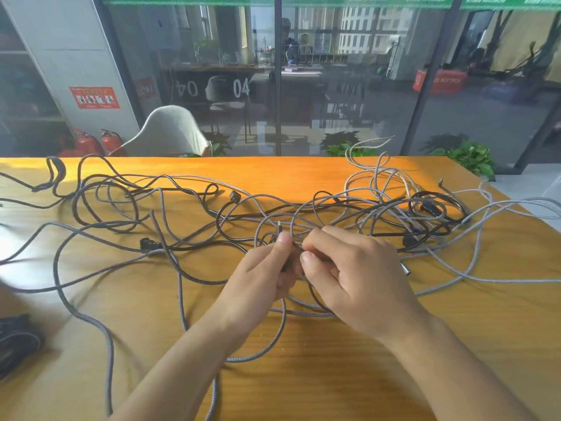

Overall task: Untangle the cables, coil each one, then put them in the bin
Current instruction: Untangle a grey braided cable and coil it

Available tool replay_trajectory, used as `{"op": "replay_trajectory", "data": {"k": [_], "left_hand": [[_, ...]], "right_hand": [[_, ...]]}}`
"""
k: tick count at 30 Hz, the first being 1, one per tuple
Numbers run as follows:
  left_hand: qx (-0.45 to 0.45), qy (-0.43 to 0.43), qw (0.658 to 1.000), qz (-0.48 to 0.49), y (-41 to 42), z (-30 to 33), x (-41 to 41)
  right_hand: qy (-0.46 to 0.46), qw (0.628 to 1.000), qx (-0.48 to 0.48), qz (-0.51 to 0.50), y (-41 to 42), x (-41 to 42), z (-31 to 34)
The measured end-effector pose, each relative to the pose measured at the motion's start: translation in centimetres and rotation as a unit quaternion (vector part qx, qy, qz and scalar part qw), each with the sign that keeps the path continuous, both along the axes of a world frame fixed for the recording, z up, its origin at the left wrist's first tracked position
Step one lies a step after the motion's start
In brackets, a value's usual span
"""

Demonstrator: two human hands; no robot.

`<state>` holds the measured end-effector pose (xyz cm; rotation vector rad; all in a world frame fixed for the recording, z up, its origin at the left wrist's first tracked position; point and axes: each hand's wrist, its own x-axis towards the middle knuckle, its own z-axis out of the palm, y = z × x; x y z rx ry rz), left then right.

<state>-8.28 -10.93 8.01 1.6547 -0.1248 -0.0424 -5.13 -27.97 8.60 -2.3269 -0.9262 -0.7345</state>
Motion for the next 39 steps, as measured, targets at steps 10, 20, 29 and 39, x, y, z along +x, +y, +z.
{"op": "replay_trajectory", "data": {"k": [10,20,29,39], "left_hand": [[-0.030,-0.016,0.999,0.026,-0.1,0.5,-0.2],[-0.131,-0.045,0.989,0.049,1.5,0.5,0.3],[-0.260,-0.020,0.965,-0.032,1.7,1.2,0.0],[-0.282,0.036,0.941,-0.181,3.0,1.6,-0.1]], "right_hand": [[0.053,0.996,-0.025,0.066,1.2,-1.1,-0.3],[0.297,0.934,-0.052,0.192,1.7,-1.6,-0.6],[0.359,0.910,-0.091,0.189,0.5,0.0,-0.6],[0.287,0.957,-0.038,0.007,-4.7,3.8,0.4]]}}
